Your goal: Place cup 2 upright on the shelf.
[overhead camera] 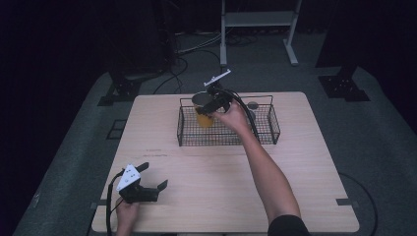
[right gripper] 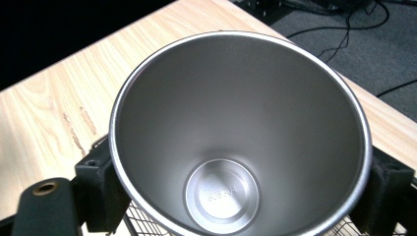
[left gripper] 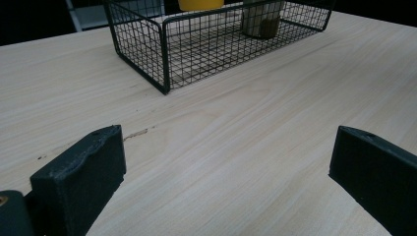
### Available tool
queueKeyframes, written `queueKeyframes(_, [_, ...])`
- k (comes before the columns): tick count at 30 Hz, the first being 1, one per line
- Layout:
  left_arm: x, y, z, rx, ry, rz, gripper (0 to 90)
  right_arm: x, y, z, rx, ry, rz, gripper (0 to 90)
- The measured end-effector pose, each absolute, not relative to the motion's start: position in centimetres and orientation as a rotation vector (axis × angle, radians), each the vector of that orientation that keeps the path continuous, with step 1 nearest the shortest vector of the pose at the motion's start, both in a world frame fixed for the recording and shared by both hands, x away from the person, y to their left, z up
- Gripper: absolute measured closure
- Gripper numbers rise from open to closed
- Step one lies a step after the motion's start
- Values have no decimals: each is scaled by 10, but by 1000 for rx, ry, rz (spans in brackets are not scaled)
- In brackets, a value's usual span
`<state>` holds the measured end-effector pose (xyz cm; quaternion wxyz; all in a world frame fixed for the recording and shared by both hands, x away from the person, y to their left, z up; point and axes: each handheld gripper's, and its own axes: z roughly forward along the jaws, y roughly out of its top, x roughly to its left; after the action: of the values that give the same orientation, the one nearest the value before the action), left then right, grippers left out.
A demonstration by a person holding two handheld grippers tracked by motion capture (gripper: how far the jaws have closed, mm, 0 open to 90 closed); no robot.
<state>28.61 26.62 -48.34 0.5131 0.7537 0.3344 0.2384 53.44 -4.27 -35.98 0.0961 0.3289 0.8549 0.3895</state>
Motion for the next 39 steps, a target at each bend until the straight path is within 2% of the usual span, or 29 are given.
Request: queueKeyframes(39, [286, 267, -483, 1803, 807, 570, 0, 544, -27, -408, 1039, 2572, 991, 135])
